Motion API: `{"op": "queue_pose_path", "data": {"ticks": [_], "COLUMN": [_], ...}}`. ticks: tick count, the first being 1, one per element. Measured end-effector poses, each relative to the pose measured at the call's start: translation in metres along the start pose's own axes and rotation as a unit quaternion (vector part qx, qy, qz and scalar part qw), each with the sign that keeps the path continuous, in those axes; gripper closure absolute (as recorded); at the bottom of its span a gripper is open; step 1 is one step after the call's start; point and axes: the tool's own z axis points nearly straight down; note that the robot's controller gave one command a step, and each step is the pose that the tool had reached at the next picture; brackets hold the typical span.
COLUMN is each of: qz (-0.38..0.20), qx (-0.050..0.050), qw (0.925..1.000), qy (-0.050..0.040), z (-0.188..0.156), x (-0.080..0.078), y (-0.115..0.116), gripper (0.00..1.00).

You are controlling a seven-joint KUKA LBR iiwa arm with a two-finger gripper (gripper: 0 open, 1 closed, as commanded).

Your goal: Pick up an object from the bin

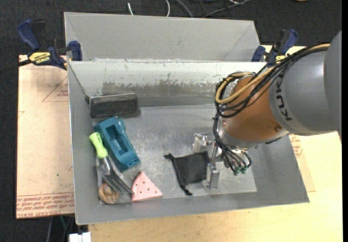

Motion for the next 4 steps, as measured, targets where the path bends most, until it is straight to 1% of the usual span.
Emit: {"op": "queue_pose_path", "data": {"ticks": [1,2,3,4], "qz": [-0.006,-0.006,-0.006,-0.006], "qx": [0.0,0.0,0.0,-0.001], "qw": [1.0,1.0,1.0,1.0], "qy": [0.0014,0.0013,0.0021,0.0054], "z": [-0.007,-0.007,-0.021,-0.067], "x": [-0.002,-0.002,-0.002,0.0], "y": [0.002,0.002,0.002,0.002], "gripper": [1.0,1.0,1.0,1.0]}}
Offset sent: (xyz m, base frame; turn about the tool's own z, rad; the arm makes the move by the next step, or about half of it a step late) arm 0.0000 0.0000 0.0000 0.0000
